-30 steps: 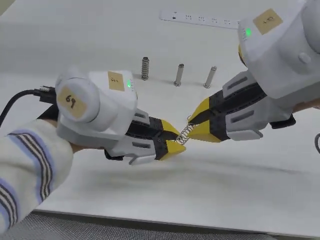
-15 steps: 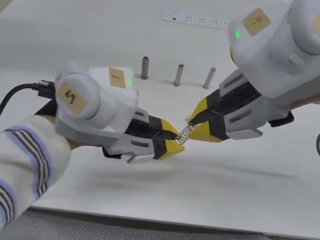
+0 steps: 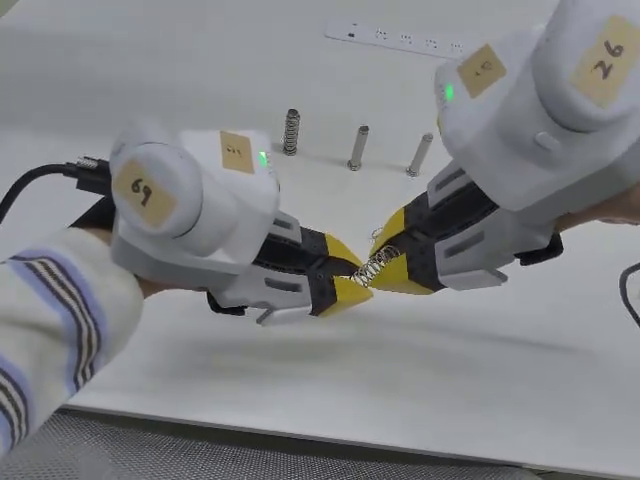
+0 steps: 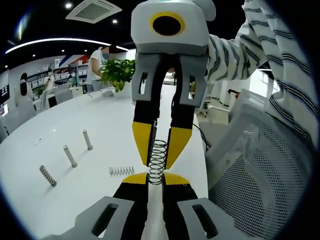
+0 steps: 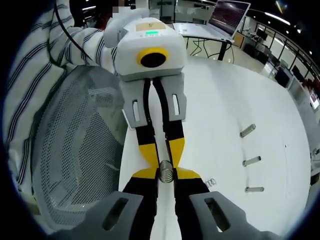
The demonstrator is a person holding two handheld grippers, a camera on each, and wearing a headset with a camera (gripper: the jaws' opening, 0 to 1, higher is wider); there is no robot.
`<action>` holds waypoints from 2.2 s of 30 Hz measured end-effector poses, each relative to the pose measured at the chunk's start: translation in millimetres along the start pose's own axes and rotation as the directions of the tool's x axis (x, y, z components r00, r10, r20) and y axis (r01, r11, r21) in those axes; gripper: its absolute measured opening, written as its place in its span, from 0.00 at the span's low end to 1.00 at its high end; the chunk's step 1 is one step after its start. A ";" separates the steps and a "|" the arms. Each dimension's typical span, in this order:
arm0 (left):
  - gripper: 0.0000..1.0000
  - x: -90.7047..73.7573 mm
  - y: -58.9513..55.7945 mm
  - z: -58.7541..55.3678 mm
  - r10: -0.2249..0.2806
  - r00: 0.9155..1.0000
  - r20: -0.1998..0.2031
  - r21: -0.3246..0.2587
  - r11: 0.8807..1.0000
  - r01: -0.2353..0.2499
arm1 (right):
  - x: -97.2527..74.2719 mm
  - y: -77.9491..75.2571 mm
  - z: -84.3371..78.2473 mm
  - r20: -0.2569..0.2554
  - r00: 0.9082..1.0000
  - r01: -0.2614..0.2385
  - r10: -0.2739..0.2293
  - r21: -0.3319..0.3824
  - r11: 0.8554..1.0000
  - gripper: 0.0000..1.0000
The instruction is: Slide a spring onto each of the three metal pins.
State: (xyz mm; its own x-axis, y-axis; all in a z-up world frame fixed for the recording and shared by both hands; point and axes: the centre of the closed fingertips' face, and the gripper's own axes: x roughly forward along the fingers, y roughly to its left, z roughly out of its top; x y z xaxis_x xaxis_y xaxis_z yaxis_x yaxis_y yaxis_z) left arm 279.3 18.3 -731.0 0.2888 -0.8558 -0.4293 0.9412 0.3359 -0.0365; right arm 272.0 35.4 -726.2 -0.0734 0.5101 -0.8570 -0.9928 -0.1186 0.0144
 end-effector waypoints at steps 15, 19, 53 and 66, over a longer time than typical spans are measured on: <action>0.01 -1.5 -2.0 -4.5 -0.002 1.000 -0.014 0.006 1.000 0.003 | 6.5 1.5 1.2 -0.013 1.000 -0.008 0.008 0.016 1.000 0.08; 0.01 -2.8 -4.3 -5.4 -0.020 1.000 -0.017 -0.012 1.000 0.020 | 7.0 3.7 2.5 -0.015 1.000 -0.018 0.018 0.030 0.999 0.08; 0.61 -26.6 12.4 -31.9 0.046 0.997 -0.055 -0.162 0.985 -0.054 | 3.9 -1.0 5.0 -0.067 0.998 0.004 -0.002 0.031 1.000 0.08; 0.97 -27.9 27.6 -42.3 0.122 0.990 -0.074 -0.285 0.948 -0.138 | 1.5 -1.7 0.3 -0.086 0.996 0.001 0.001 0.033 0.999 0.08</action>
State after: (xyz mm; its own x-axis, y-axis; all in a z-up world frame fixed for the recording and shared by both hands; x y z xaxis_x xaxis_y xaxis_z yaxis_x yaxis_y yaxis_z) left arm 289.8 68.1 -758.2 0.3875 -0.7772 -0.4958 0.8028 0.5489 -0.2330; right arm 273.6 36.7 -727.4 -0.0664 0.4350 -0.8980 -0.9955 -0.0899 0.0300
